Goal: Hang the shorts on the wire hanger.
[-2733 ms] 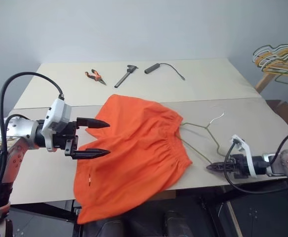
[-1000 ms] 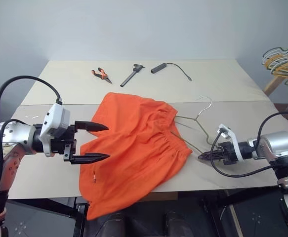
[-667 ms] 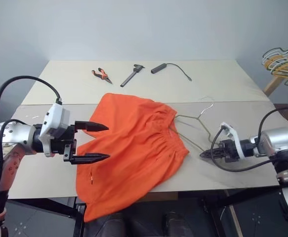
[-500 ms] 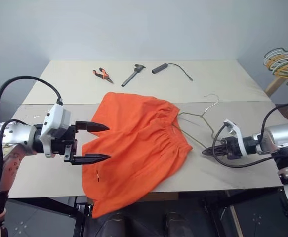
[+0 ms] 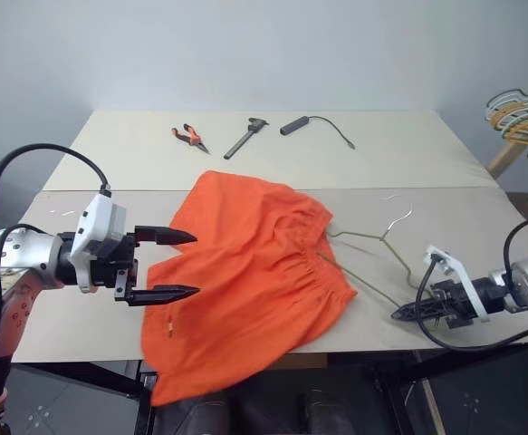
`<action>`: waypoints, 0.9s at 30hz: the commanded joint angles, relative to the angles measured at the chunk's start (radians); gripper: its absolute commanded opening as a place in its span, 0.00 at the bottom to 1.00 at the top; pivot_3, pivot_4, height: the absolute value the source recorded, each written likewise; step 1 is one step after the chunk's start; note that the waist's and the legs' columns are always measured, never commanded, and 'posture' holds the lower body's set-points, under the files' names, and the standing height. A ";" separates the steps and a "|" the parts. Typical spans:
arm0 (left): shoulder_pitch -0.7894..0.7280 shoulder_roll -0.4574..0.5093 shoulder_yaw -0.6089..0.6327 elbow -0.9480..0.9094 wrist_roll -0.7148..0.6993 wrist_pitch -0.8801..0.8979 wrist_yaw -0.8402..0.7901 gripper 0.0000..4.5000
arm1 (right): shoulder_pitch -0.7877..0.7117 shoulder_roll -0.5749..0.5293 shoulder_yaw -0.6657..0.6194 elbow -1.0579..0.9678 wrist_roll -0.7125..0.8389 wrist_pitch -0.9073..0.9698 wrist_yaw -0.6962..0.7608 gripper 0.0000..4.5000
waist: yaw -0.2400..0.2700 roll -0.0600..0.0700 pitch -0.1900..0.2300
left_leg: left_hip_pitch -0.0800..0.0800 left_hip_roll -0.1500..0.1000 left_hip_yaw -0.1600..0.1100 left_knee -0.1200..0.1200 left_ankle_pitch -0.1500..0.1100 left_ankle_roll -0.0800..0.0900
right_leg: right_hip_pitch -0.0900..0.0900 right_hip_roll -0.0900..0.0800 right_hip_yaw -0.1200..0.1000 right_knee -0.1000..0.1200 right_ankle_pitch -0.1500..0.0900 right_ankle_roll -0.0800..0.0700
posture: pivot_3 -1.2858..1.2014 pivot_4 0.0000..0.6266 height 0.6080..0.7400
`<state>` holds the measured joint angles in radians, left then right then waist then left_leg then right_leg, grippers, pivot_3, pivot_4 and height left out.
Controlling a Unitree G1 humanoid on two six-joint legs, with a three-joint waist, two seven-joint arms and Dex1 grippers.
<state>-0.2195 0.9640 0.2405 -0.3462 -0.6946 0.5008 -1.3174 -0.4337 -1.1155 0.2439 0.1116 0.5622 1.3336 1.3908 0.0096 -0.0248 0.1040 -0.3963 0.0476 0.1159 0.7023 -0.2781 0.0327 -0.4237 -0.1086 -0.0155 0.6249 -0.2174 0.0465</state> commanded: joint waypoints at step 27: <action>-0.068 -0.010 -0.068 0.025 0.010 -0.046 -0.037 1.00 | 0.030 0.204 -0.246 -0.135 0.251 0.236 -0.337 0.00 | -0.012 0.000 0.000 | 0.001 0.000 -0.001 0.000 0.000 0.000 | 0.001 0.000 0.001 0.000 0.000 -0.001 | 0.52 0.14 1.00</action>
<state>-0.2716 0.9498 0.1680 -0.3143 -0.6824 0.4631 -1.3491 -0.3707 -0.9219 0.0214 -0.0442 0.8074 1.5582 1.0716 -0.0019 -0.0252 0.1038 -0.3954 0.0475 0.1149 0.7023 -0.2783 0.0331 -0.4229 -0.1085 -0.0148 0.6248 -0.2172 0.0459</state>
